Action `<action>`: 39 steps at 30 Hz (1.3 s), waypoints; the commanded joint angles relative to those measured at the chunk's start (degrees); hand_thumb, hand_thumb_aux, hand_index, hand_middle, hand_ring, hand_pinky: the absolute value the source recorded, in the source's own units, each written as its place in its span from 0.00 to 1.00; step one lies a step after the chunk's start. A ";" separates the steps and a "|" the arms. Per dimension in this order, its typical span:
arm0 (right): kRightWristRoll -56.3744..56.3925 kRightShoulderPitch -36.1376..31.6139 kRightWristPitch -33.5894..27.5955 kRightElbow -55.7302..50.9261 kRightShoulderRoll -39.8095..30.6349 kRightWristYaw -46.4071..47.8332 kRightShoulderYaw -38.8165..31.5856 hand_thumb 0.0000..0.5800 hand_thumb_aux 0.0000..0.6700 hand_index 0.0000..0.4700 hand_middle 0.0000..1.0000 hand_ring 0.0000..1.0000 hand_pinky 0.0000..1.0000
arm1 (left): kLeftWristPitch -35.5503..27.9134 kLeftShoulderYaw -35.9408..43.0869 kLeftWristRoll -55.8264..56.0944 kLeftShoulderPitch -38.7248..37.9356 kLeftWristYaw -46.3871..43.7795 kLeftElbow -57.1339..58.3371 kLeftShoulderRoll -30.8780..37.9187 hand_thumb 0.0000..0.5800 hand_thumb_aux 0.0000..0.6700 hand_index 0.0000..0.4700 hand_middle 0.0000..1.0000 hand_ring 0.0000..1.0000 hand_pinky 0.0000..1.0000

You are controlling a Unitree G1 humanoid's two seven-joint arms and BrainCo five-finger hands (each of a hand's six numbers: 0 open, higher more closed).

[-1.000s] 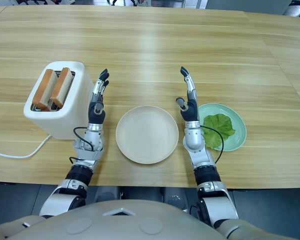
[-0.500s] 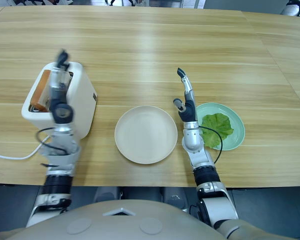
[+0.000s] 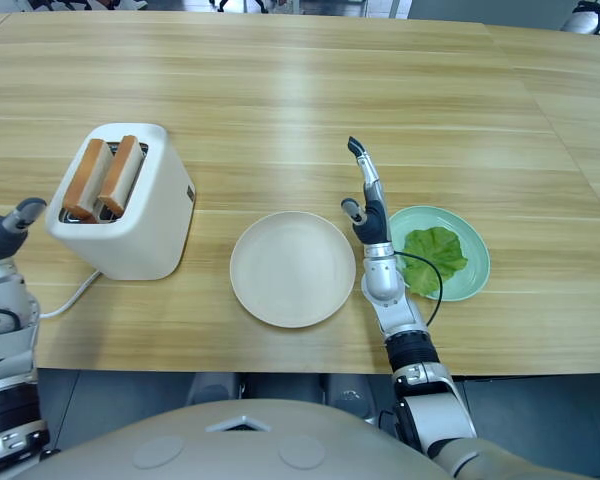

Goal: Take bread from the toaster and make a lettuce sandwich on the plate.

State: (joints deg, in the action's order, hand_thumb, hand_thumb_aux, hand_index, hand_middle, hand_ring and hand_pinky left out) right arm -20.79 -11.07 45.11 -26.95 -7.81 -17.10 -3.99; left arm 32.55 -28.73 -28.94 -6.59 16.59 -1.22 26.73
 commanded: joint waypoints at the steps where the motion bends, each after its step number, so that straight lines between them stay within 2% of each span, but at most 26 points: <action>1: 0.07 -0.18 -0.48 -0.91 -0.49 0.42 -0.07 0.00 0.00 0.00 0.00 0.00 0.00 | -3.98 0.98 -5.75 -0.78 3.10 5.03 2.03 0.00 0.00 0.00 0.00 0.00 0.00; 9: 0.06 -0.43 -0.55 -1.25 -0.84 0.33 0.05 0.00 0.00 0.00 0.00 0.00 0.00 | -10.04 5.93 -9.89 -0.68 3.91 9.14 6.26 0.00 0.00 0.00 0.00 0.00 0.00; 19: -0.27 -0.92 -0.30 -2.23 -0.89 0.08 -0.21 0.00 0.00 0.00 0.00 0.00 0.00 | -13.14 12.15 -9.02 -0.22 0.20 10.26 8.84 0.00 0.00 0.00 0.00 0.00 0.00; 29: -0.49 -0.99 -0.17 -2.77 -0.63 -0.31 -0.35 0.00 0.00 0.00 0.00 0.00 0.00 | -15.33 14.55 -7.72 -1.48 -3.55 8.39 11.34 0.00 0.00 0.00 0.00 0.00 0.00; 30: -0.48 -0.95 -0.15 -2.77 -0.64 -0.36 -0.34 0.00 0.00 0.00 0.00 0.00 0.00 | -15.60 14.26 -7.60 -1.66 -3.60 7.82 11.47 0.15 0.08 0.08 0.00 0.00 0.00; 31: -0.49 -0.94 -0.18 -2.77 -0.58 -0.40 -0.37 0.00 0.00 0.00 0.00 0.00 0.00 | -15.84 13.85 -7.38 -1.87 -3.75 7.13 11.66 0.15 0.08 0.08 0.00 0.00 0.00; 32: -0.49 -0.93 -0.19 -2.77 -0.53 -0.43 -0.40 0.00 0.00 0.00 0.00 0.00 0.00 | -16.08 13.47 -7.18 -2.08 -3.92 6.39 11.82 0.44 0.25 0.25 0.00 0.00 0.00; 33: -0.48 -0.92 -0.20 -2.77 -0.49 -0.44 -0.42 0.00 0.00 0.00 0.00 0.00 0.00 | -16.29 13.16 -7.00 -2.24 -4.10 5.74 11.97 0.62 0.38 0.37 0.00 0.00 0.00; 34: -0.44 -0.91 -0.18 -2.79 -0.46 -0.43 -0.43 0.00 0.00 0.00 0.00 0.00 0.00 | -16.55 12.99 -6.99 -2.33 -4.20 5.25 12.16 0.62 0.38 0.37 0.00 0.00 0.00; 35: -0.40 -0.89 -0.12 -2.83 -0.45 -0.42 -0.43 0.00 0.00 0.00 0.00 0.00 0.00 | -16.89 12.96 -7.08 -2.34 -4.31 4.91 12.38 0.83 0.59 0.58 0.00 0.00 0.00; 38: -0.44 -0.63 -0.17 -2.54 -0.31 -0.51 -0.41 0.00 0.00 0.00 0.00 0.00 0.00 | -17.58 13.32 -7.29 -1.88 -4.85 4.72 13.34 0.87 0.64 0.63 0.00 0.00 0.00; 39: -0.44 -0.57 -0.18 -2.48 -0.27 -0.53 -0.42 0.00 0.00 0.00 0.00 0.00 0.00 | -17.78 13.37 -7.24 -1.73 -5.12 4.51 13.66 0.92 0.72 0.70 0.00 0.00 0.00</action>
State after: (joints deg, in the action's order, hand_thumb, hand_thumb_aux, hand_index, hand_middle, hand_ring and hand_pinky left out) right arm -20.91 -11.79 45.19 -29.00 -8.13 -17.54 -4.08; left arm 16.25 -16.03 -35.74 -7.96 12.85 2.49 39.90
